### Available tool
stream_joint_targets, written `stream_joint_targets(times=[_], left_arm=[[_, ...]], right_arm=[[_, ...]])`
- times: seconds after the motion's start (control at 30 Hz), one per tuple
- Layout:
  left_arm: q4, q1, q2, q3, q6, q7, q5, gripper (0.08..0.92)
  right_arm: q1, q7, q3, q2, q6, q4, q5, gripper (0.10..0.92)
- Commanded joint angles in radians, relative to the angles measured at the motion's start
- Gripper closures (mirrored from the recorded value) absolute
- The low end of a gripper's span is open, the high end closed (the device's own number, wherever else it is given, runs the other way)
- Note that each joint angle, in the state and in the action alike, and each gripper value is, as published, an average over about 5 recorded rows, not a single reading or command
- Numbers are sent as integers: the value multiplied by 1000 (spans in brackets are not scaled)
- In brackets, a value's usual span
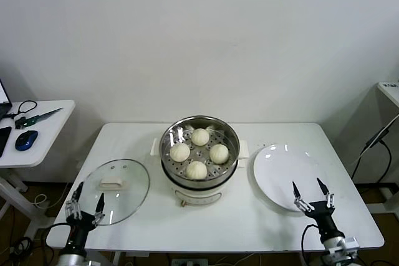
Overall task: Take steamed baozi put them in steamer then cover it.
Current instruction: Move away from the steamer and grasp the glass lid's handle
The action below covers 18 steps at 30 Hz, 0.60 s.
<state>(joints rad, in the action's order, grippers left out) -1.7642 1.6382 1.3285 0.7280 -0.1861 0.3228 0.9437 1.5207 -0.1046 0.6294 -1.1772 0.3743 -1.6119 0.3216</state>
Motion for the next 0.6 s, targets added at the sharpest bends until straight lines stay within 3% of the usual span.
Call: stream_joint_targets(times=[0.03, 0.6], left_arm=[[99, -28, -10, -6, 11, 64, 291, 177], [343, -271, 6, -33, 84, 95, 447, 177]], right_arm=[[50, 20, 24, -108, 40, -2, -60, 203], [79, 33, 49, -140, 65, -13, -63, 203]])
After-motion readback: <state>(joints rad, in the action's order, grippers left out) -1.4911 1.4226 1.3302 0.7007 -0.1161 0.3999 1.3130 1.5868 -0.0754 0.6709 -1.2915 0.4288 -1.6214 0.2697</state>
